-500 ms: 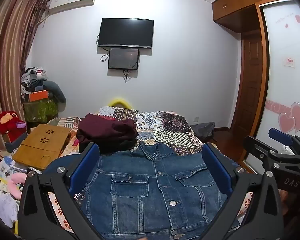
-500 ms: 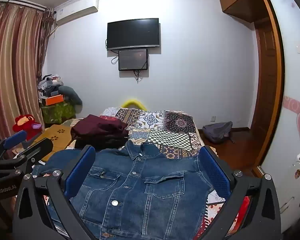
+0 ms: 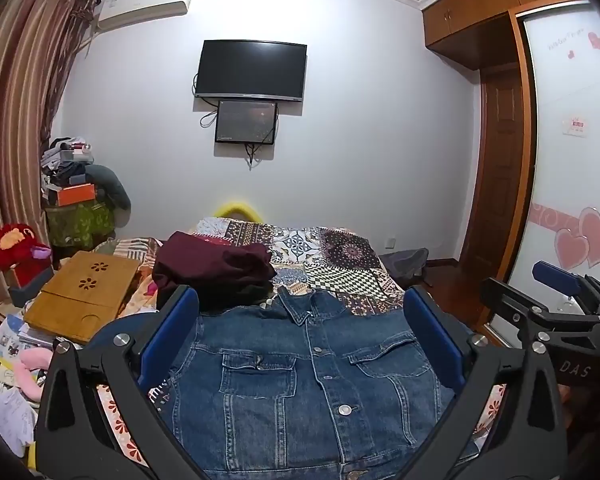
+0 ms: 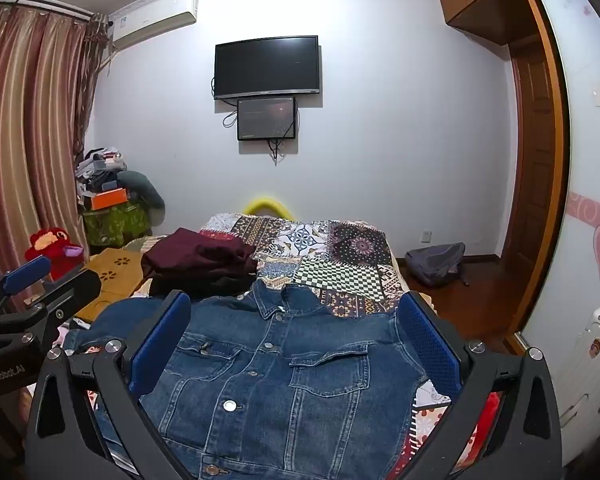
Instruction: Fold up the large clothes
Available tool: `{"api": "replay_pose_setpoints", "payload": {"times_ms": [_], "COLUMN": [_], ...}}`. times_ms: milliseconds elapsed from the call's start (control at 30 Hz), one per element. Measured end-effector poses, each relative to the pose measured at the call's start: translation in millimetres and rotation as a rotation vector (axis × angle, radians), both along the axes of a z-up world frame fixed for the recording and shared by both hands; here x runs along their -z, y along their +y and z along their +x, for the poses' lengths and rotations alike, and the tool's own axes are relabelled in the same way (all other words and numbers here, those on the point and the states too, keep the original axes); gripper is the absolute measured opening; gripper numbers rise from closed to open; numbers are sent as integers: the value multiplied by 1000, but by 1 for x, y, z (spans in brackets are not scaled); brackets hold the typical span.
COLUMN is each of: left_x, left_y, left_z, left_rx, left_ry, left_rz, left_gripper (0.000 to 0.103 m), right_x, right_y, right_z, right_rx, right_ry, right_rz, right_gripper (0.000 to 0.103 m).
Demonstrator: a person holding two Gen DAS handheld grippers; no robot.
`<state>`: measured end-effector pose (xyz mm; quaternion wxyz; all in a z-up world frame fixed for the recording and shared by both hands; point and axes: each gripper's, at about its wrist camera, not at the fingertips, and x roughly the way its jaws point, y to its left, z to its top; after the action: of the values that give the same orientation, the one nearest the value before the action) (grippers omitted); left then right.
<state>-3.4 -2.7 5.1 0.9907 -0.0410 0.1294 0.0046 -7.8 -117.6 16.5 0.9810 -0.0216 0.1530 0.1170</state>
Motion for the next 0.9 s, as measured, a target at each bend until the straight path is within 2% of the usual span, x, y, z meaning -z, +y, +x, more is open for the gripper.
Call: {"api": "replay_pose_setpoints", "payload": {"times_ms": [900], "left_x": [7], "left_y": [5], "left_z": [4], "left_rx": [-18], "left_ry": [-2], "left_rz": [-15], "left_gripper": [103], "right_x": [-1], "right_y": [6], "right_z": [-2], "right_rx": [-13], "right_ry": [1], "right_rz": [-7], "right_gripper": [103]}}
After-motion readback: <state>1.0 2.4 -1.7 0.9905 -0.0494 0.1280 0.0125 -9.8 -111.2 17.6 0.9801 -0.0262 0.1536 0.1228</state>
